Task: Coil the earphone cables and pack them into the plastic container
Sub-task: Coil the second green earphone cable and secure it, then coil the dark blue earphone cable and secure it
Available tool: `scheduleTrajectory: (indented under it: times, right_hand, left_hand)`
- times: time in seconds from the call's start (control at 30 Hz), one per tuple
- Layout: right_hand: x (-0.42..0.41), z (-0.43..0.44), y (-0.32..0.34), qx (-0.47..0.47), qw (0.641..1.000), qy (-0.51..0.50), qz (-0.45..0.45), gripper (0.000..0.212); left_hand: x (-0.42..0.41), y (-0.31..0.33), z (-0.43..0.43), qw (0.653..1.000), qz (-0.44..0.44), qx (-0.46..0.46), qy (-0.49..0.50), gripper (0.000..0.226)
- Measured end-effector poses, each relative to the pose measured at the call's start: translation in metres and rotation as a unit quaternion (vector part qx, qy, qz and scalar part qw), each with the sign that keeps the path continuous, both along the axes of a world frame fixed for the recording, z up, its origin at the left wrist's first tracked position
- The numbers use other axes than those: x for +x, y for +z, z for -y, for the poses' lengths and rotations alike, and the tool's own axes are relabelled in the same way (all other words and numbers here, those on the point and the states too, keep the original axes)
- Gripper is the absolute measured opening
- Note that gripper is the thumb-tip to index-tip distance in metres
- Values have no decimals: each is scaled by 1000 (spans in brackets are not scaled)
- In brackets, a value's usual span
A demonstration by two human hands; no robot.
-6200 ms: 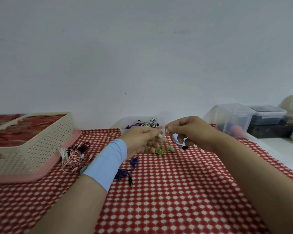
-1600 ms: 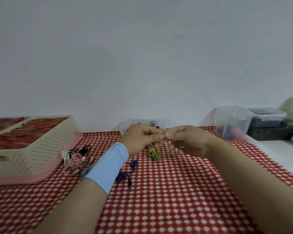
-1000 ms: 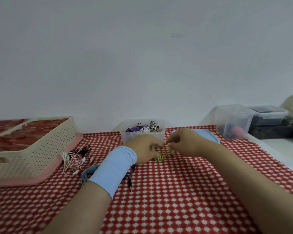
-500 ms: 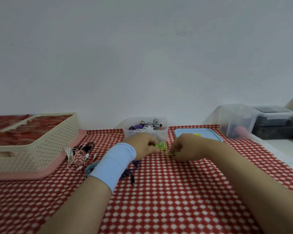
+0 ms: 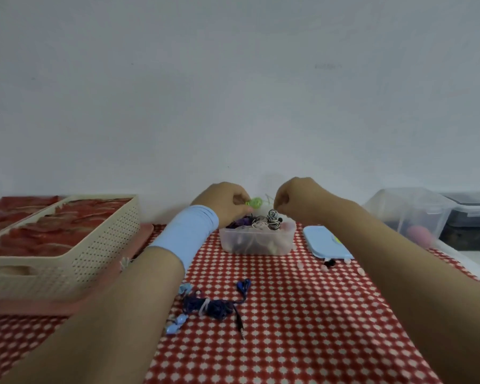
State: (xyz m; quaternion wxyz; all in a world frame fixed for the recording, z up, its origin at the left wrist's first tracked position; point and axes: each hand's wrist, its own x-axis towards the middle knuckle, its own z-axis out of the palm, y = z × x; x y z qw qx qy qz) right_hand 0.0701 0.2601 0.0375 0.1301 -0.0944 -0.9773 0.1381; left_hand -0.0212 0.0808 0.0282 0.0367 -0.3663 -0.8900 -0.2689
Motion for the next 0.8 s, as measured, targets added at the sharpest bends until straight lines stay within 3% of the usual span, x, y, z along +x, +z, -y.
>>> scheduleTrajectory:
  times: [0.1, 0.17, 0.3, 0.37, 0.53, 0.7, 0.8]
  right_hand:
    - [-18, 2, -6, 66, 990, 12, 127, 19]
    - [-23, 1, -6, 74, 984, 19, 163, 26]
    - [-23, 3, -3, 48, 993, 23, 102, 33]
    - [-22, 9, -7, 18, 998, 28, 58, 32]
    - [-23, 23, -23, 61, 992, 33, 107, 32]
    - [-8, 41, -10, 46, 998, 38, -19, 33]
    - [9, 68, -6, -10, 994, 106, 39, 32]
  left_hand:
    - [-13, -14, -5, 998, 18, -67, -13, 32]
    - [-22, -22, -6, 997, 28, -67, -35, 30]
    - [-30, -25, -5, 998, 27, -15, -59, 18]
    - [-31, -26, -5, 997, 3, -32, -65, 12]
    - [-25, -24, 3, 994, 14, -85, -67, 15]
    - [-7, -11, 37, 999, 7, -22, -37, 17]
    - [9, -8, 61, 999, 26, -28, -36, 16]
